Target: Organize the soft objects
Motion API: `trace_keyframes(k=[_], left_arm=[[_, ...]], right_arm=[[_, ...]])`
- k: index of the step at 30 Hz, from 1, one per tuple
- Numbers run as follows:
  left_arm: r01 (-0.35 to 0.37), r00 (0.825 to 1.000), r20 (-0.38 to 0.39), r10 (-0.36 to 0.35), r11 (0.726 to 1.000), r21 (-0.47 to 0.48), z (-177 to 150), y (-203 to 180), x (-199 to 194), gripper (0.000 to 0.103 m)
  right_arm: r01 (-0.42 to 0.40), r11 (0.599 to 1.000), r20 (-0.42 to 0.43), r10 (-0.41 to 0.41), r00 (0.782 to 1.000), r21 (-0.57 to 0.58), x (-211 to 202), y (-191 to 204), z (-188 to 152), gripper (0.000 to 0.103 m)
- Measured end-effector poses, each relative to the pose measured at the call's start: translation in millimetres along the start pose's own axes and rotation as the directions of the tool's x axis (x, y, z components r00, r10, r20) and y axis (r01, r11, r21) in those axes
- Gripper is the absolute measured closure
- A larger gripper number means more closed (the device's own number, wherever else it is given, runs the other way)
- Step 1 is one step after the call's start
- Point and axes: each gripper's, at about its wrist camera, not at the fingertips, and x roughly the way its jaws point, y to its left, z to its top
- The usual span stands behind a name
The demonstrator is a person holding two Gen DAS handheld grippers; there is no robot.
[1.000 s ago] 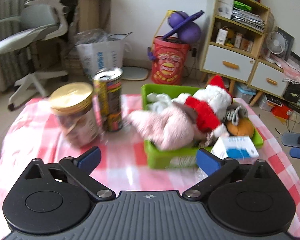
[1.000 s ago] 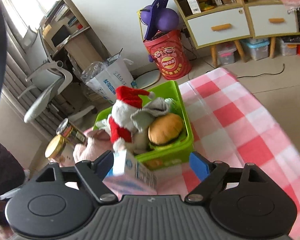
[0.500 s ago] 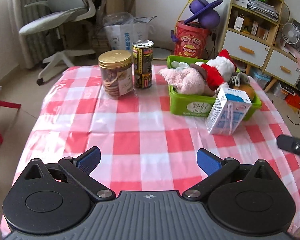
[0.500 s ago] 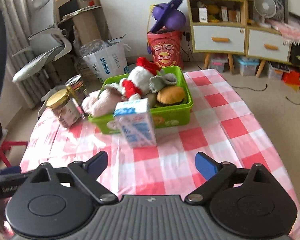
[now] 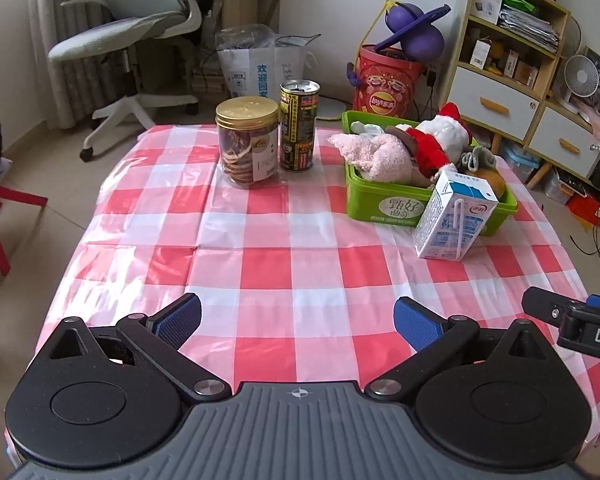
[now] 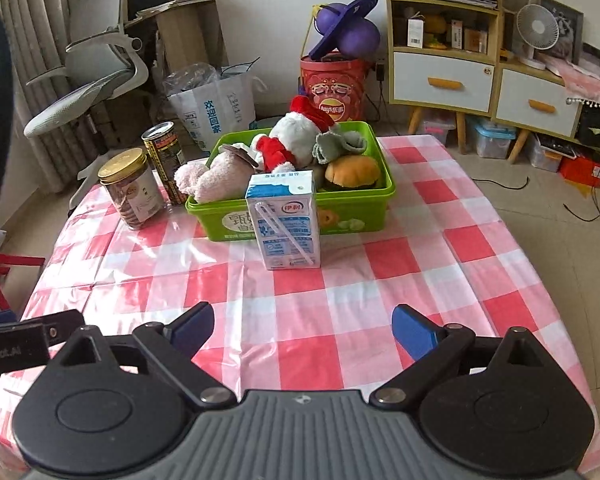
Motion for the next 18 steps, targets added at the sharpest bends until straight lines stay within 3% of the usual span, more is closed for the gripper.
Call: trace_keyframes(k=[18], left_arm=[[0.002, 1.000, 0.011, -0.002, 1.000, 0.004, 1.7, 1.3, -4.4, 0.005]], right_arm=[[0.003, 1.000, -0.003, -0.003, 1.000, -0.008, 1.0, 5.6, 1.8, 0.020]])
